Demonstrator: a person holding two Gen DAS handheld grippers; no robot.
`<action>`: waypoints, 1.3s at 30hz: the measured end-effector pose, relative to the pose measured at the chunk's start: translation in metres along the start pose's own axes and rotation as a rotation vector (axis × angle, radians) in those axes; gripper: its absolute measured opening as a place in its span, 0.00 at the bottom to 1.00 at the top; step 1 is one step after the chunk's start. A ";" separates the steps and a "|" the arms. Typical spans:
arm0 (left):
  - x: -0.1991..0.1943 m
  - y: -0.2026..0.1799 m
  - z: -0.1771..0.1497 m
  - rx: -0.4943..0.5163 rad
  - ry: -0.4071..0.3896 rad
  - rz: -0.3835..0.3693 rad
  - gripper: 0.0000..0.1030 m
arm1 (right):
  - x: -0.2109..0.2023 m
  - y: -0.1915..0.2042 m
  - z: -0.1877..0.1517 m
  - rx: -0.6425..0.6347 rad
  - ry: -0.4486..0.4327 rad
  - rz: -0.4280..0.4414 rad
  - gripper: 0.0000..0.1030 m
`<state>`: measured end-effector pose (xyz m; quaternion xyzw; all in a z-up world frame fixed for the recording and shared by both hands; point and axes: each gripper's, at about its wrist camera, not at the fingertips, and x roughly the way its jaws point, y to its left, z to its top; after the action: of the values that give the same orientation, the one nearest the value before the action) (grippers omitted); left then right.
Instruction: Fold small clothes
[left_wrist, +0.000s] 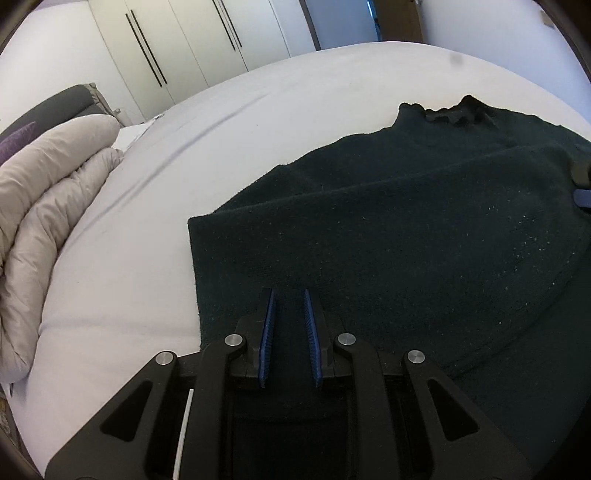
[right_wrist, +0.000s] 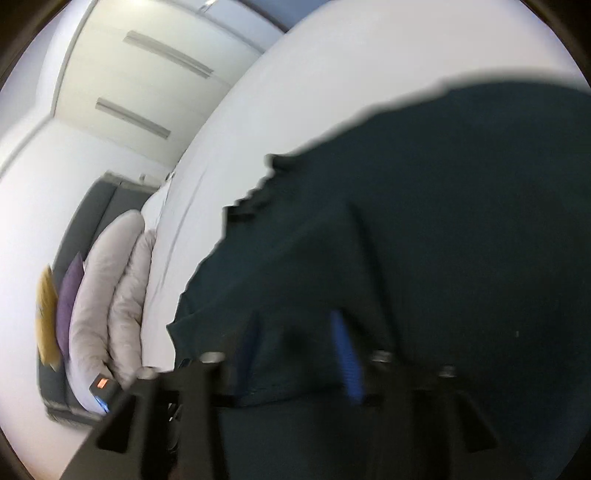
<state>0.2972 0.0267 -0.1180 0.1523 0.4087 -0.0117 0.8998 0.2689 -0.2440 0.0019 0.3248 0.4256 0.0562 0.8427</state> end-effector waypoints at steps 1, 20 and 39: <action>-0.001 0.003 -0.001 -0.018 -0.003 -0.019 0.16 | -0.006 -0.009 -0.003 0.015 -0.014 0.018 0.13; 0.010 0.012 -0.008 -0.056 -0.033 -0.046 0.16 | -0.311 -0.264 -0.060 0.773 -0.541 0.037 0.42; 0.013 0.029 -0.009 -0.138 -0.035 -0.130 0.16 | -0.295 -0.207 0.006 0.655 -0.755 -0.107 0.11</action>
<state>0.3035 0.0576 -0.1251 0.0628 0.4016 -0.0448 0.9126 0.0492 -0.5185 0.0819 0.5477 0.1024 -0.2449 0.7935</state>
